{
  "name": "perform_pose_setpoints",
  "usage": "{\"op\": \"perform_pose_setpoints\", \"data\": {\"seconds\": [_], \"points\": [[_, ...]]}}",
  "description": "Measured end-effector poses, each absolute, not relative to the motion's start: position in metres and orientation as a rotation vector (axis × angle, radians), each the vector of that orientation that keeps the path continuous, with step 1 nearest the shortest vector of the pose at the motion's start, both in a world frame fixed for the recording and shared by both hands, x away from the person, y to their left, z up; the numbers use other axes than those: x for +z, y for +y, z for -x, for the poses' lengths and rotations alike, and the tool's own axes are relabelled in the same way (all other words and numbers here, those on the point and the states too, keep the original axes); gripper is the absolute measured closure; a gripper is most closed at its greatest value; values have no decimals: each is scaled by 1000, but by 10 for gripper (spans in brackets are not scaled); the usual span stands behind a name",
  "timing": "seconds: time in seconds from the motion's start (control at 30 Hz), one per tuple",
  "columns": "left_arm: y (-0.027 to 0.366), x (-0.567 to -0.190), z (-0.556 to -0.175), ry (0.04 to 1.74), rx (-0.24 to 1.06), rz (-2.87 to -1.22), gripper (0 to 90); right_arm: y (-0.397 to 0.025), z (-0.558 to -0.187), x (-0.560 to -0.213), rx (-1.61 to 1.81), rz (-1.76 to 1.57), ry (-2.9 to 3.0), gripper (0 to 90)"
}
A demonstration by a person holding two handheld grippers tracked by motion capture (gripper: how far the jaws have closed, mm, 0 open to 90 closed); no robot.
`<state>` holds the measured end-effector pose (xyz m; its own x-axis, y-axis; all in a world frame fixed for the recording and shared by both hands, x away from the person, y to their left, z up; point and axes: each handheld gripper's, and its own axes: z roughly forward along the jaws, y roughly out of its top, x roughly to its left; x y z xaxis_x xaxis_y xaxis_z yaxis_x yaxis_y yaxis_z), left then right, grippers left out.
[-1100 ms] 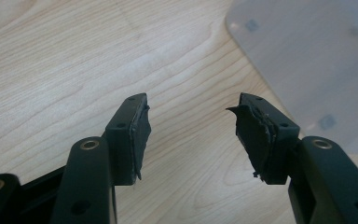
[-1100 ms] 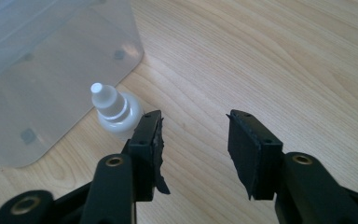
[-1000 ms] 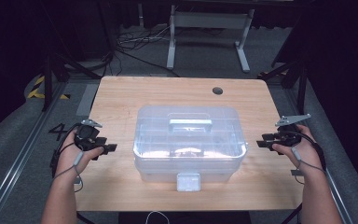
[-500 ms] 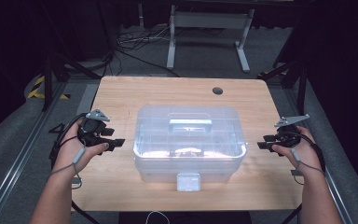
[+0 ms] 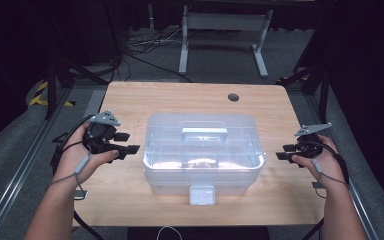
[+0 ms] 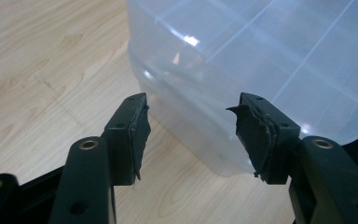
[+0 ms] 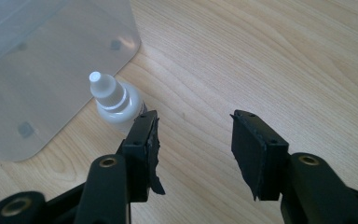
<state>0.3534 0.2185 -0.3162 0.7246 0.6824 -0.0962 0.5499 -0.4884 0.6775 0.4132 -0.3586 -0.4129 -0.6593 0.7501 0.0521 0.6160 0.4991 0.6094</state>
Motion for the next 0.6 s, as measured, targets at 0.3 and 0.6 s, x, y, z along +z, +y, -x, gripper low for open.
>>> {"op": "perform_pose_setpoints", "data": {"seconds": [0.3,0.6], "points": [[197,-307,-362,808,216,-2191,427,-355,-411,-415,885,-1153,2520,525],[168,-295,-373,720,206,-2222,417,-358,-402,-416,895,-1160,2492,524]]}}
